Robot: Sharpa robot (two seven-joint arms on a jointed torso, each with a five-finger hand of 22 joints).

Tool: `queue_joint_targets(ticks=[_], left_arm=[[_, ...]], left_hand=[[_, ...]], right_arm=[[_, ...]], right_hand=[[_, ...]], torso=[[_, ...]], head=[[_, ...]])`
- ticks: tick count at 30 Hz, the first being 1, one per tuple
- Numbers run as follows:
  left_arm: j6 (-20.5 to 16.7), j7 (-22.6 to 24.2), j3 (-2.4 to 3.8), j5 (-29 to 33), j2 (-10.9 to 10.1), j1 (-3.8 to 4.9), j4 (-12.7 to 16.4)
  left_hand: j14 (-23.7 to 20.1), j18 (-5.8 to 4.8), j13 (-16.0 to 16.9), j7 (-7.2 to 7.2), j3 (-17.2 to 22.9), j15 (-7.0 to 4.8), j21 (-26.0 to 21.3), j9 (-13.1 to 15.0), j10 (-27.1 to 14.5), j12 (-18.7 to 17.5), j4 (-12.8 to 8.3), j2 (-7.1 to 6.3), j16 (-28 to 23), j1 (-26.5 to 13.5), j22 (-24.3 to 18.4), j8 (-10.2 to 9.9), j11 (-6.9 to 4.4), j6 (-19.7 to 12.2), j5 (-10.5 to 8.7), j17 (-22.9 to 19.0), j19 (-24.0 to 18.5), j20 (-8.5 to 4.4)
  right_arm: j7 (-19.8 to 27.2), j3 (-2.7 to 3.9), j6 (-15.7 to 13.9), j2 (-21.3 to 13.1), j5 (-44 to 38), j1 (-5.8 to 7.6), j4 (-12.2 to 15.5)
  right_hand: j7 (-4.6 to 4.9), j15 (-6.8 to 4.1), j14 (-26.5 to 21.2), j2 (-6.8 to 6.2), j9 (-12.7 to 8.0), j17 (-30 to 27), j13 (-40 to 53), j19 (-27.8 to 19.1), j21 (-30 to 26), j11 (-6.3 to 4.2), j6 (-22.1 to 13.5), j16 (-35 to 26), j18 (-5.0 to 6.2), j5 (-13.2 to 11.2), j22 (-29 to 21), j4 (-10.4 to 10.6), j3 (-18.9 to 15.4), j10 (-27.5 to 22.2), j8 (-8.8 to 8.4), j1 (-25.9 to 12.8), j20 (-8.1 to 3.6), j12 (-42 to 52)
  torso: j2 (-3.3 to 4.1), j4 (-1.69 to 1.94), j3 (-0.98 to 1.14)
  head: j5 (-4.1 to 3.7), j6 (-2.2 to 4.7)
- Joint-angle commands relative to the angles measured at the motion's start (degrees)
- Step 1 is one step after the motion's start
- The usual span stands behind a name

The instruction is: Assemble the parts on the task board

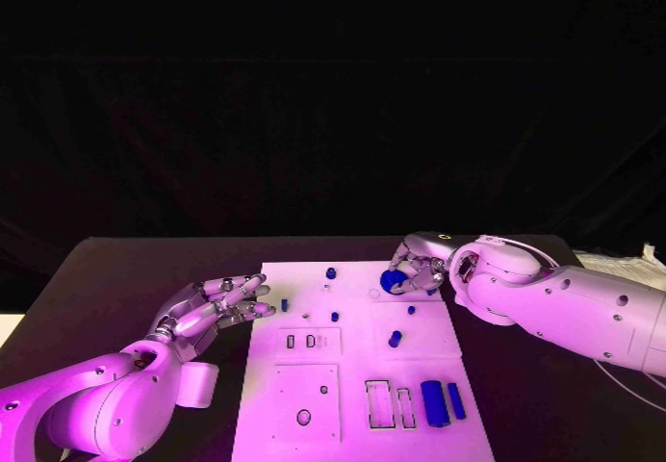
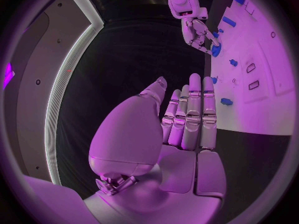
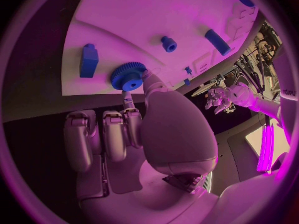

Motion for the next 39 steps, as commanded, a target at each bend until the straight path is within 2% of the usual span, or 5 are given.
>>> queue_joint_targets(ticks=[1, 6, 17, 29, 39], left_arm=[[1.0, 0.08, 0.03, 0.02, 0.05, 0.05, 0.05], [0.99, 0.05, 0.03, 0.02, 0.04, 0.05, 0.05], [0.96, -0.04, 0.03, 0.02, -0.01, 0.05, 0.08], [0.98, -0.26, 0.03, 0.02, -0.04, 0.05, 0.13], [1.07, -0.32, 0.03, 0.02, 0.01, 0.05, 0.15]], left_hand=[[-0.18, 0.68, -0.02, -0.02, -0.04, 0.28, -0.39, -0.04, -0.4, -0.13, -0.46, 0.4, -0.26, -0.18, -0.09, -0.21, 0.07, -0.44, -0.28, 0.05, -0.06, 0.5], [-0.18, 0.68, -0.02, -0.02, -0.04, 0.28, -0.39, -0.04, -0.4, -0.13, -0.46, 0.4, -0.26, -0.18, -0.09, -0.21, 0.07, -0.44, -0.28, 0.05, -0.06, 0.5], [-0.18, 0.68, -0.01, -0.03, -0.01, 0.27, -0.4, -0.03, -0.42, -0.12, -0.52, 0.44, -0.29, -0.13, -0.11, -0.2, 0.07, -0.45, -0.28, 0.09, -0.06, 0.5], [-0.18, 0.68, -0.01, -0.03, 0.0, 0.27, -0.4, -0.03, -0.42, -0.12, -0.53, 0.44, -0.29, -0.13, -0.11, -0.2, 0.07, -0.46, -0.28, 0.09, -0.06, 0.5], [-0.18, 0.68, -0.01, -0.03, 0.0, 0.27, -0.4, -0.03, -0.42, -0.12, -0.53, 0.44, -0.29, -0.13, -0.11, -0.2, 0.07, -0.46, -0.28, 0.09, -0.06, 0.5]], right_arm=[[0.28, -0.09, 0.51, -0.08, -0.51, -0.15, -0.11], [0.48, -0.09, 0.69, -0.13, -0.21, -0.15, -0.2], [0.9, -0.09, 0.74, 0.05, -0.81, -0.15, -0.02], [1.15, -0.09, -2.85, 0.27, -3.13, -0.18, 1.56], [-0.82, -0.07, -8.75, 0.84, -8.51, -0.19, 6.59]], right_hand=[[0.27, 0.41, 5.48, 0.56, 0.11, 12.17, 9.44, 4.74, 0.34, 0.3, -0.11, 0.37, -0.69, 0.48, 12.59, 0.04, 0.05, 2.29, -0.06, 0.22, 0.59, -0.21], [0.1, 0.3, 5.51, 2.17, 0.27, 12.29, 9.65, 4.82, 0.42, 0.14, 0.74, 0.41, -0.72, 0.84, 12.76, 0.04, 0.9, 2.41, 0.36, 0.57, 0.55, -0.05], [-0.34, -0.12, 5.67, 6.35, 0.26, 13.1, 10.04, 5.12, 0.69, -0.34, 2.59, 0.73, -0.86, -5.71, 13.37, -2.85, 7.55, 2.54, 0.8, 4.69, 0.17, 0.03], [-0.46, -0.18, 5.75, 5.59, 0.22, 13.52, 10.33, 5.28, 0.83, -0.44, 3.3, 0.9, -0.94, -4.9, 13.69, -3.8, 9.18, 2.73, 0.74, 4.06, 0.1, 0.28], [-0.53, -0.22, 5.82, 5.05, 0.2, 13.83, 10.46, 5.31, 0.86, -0.48, 3.61, 1.03, -0.95, -4.36, 13.75, -3.62, 9.74, 2.83, 0.66, 2.77, 0.07, 0.38]], torso=[[0.0, 0.01, -0.02], [0.0, 0.05, -0.02], [-0.01, 0.04, -0.02], [-0.03, 0.04, -0.02], [-0.02, 0.08, -0.07]], head=[[-0.06, -0.02], [-0.08, -0.13], [-0.21, -0.42], [-0.06, -0.26], [0.03, -0.11]])
